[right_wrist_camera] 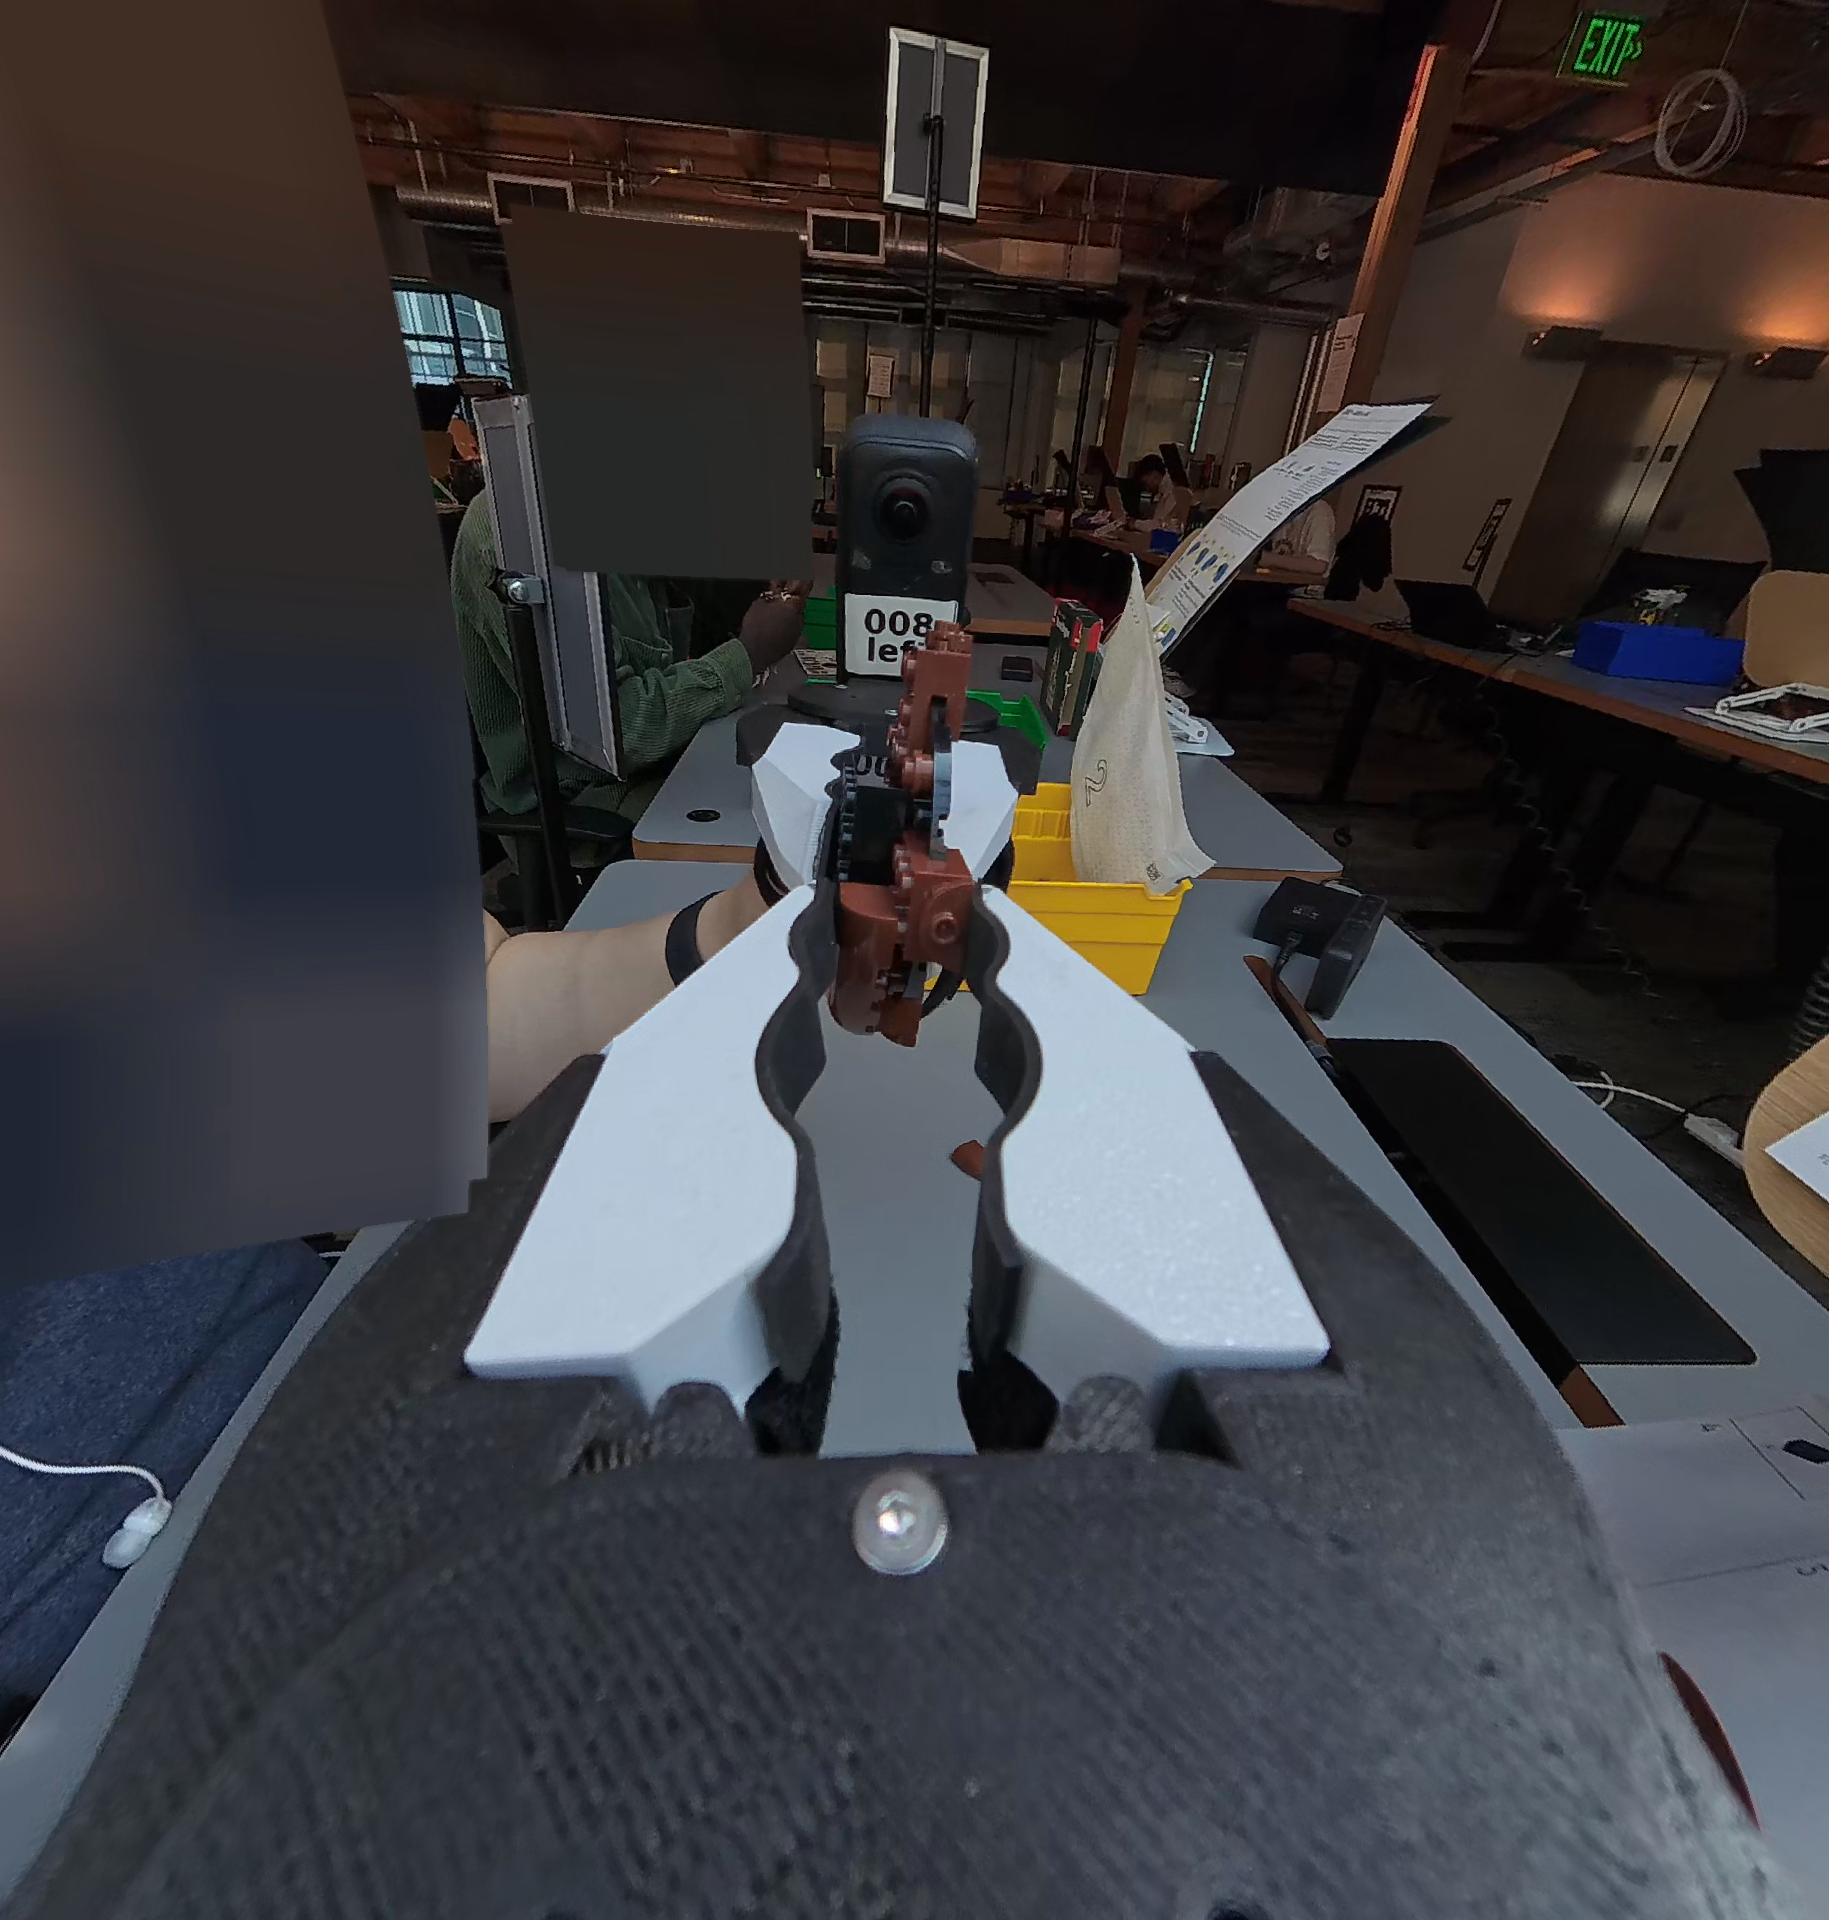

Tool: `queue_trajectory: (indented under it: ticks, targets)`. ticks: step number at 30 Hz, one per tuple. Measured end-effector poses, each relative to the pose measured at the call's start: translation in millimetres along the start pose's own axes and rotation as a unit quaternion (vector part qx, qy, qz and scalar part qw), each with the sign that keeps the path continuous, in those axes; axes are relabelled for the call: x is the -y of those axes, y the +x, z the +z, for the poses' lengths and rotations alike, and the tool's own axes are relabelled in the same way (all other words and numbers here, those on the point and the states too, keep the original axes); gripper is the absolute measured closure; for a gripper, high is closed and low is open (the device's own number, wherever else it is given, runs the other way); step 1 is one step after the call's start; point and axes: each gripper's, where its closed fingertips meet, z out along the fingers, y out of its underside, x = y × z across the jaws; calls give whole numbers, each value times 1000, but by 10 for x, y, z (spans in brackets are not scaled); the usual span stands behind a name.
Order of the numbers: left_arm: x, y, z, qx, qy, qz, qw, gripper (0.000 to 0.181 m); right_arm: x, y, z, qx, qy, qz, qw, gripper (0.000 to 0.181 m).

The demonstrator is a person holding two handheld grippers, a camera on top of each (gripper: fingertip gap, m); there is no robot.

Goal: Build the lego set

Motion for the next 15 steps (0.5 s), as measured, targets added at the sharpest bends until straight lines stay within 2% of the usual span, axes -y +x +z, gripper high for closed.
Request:
queue_trajectory:
  ticks: [15]
  targets:
    - [33,90,-31,-9,-1,39,999,164,45,-99,28,10,6,-20,1000,160]
